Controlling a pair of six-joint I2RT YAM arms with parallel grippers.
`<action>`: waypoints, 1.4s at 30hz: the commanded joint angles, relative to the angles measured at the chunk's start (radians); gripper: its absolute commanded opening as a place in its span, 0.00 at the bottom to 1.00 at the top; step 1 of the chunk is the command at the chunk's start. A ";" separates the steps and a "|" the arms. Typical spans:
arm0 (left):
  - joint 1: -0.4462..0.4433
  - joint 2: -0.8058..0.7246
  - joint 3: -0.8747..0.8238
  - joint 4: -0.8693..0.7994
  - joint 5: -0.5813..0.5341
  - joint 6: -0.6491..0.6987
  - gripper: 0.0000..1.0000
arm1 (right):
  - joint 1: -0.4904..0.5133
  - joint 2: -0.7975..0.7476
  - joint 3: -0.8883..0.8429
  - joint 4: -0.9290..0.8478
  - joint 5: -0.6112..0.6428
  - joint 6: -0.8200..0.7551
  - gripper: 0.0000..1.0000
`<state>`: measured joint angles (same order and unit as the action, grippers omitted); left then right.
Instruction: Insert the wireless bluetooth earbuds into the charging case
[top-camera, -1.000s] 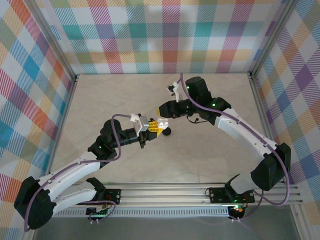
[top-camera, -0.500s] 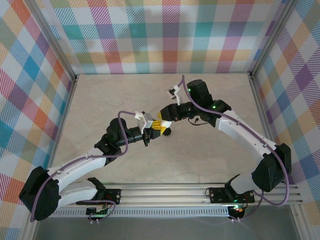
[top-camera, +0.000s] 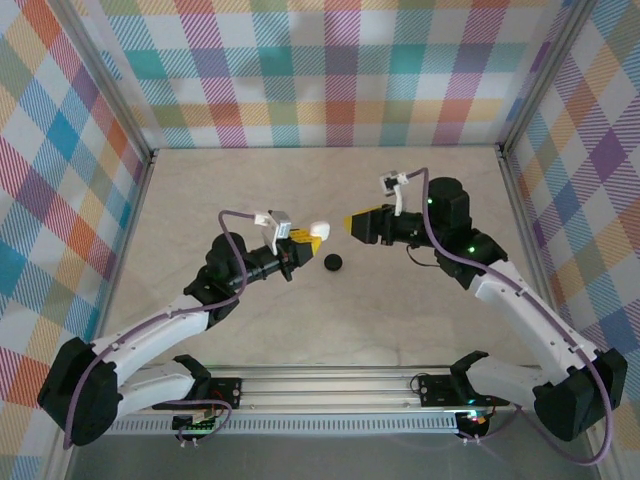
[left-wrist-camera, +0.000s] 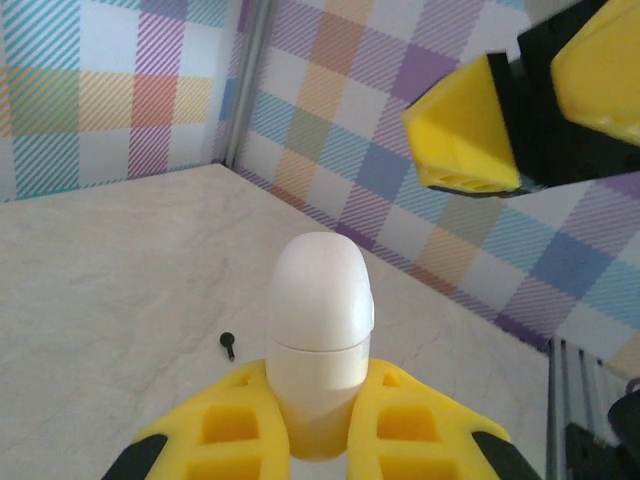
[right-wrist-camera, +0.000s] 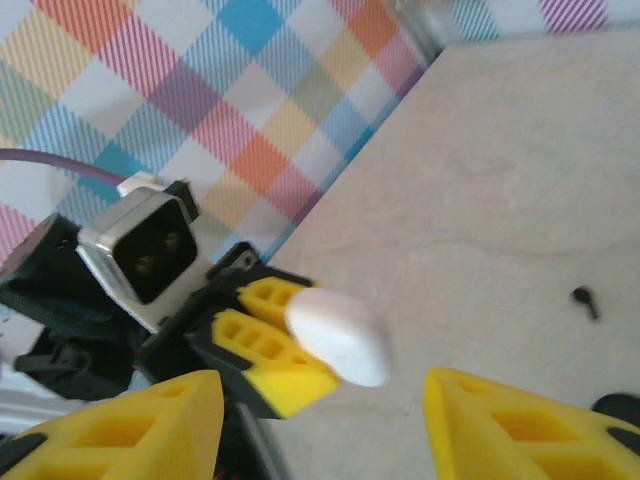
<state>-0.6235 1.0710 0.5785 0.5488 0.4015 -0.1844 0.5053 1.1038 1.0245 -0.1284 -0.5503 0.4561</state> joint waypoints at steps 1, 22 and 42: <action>0.020 -0.069 0.004 -0.023 0.012 -0.102 0.00 | -0.018 0.017 -0.043 0.159 -0.069 0.016 0.57; 0.080 -0.096 0.181 -0.152 0.301 -0.258 0.00 | 0.032 0.145 -0.103 0.566 -0.341 0.149 0.56; 0.080 -0.073 0.201 -0.155 0.338 -0.277 0.12 | 0.067 0.176 -0.087 0.588 -0.314 0.150 0.13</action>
<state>-0.5442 1.0080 0.7544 0.3508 0.7048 -0.4564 0.5735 1.2800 0.9199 0.4198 -0.8841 0.6136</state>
